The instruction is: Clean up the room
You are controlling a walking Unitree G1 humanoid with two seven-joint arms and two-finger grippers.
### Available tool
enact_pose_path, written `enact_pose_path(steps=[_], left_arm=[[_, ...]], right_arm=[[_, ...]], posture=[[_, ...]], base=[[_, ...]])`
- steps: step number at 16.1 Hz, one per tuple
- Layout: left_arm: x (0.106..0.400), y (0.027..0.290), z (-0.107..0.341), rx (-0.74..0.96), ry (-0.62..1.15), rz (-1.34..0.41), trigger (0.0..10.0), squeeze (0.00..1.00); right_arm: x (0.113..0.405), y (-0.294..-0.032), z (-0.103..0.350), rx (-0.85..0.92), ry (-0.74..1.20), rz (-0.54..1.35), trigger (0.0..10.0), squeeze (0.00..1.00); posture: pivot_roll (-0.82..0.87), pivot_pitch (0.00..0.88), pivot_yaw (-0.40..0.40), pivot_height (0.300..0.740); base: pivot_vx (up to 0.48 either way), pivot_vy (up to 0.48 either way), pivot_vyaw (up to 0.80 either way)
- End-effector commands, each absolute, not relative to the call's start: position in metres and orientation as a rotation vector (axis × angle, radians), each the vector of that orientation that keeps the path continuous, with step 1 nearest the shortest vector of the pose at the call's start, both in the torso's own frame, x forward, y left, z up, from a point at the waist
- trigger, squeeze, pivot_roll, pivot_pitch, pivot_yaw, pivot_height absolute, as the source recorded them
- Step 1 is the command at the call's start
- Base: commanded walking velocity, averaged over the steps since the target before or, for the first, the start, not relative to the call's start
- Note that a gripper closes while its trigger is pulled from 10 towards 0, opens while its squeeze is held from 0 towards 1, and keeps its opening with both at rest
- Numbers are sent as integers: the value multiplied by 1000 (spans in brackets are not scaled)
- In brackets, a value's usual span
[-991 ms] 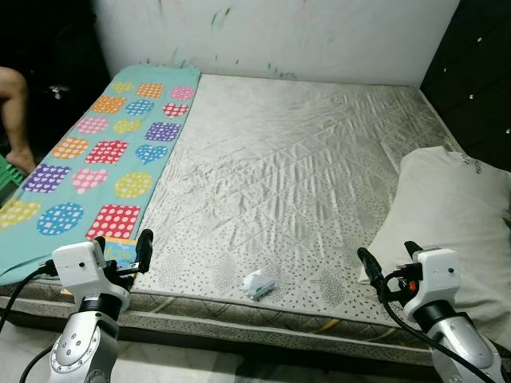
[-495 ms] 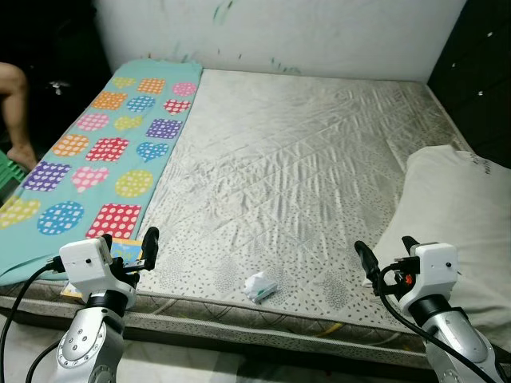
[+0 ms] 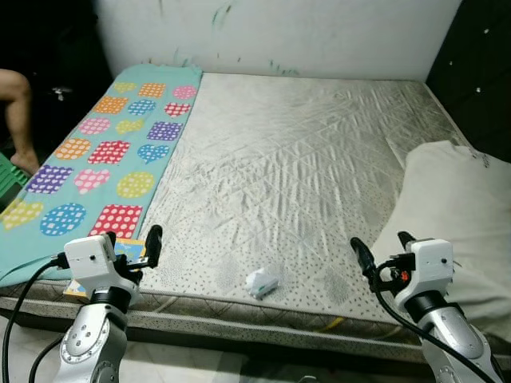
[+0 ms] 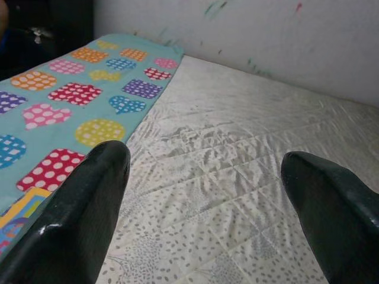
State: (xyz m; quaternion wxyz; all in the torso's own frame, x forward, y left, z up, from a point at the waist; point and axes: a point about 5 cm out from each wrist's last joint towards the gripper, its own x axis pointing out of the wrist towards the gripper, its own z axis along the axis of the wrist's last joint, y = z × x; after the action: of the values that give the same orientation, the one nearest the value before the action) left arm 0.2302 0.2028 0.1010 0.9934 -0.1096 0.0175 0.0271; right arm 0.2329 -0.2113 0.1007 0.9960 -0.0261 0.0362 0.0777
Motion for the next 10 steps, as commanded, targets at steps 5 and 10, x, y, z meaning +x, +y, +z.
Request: enact_pose_path(steps=[5, 10], left_arm=[[227, 206, 100, -206, 49, 78, 10000, 0], [228, 205, 100, -206, 50, 82, 10000, 0]], right_arm=[[233, -206, 102, -55, 71, 180, 10000, 0], [237, -205, 102, -66, 68, 198, 10000, 0]], posture=[[-65, 95, 7, 669], [-70, 107, 12, 628]], base=[[0, 0, 0], [0, 0, 0]])
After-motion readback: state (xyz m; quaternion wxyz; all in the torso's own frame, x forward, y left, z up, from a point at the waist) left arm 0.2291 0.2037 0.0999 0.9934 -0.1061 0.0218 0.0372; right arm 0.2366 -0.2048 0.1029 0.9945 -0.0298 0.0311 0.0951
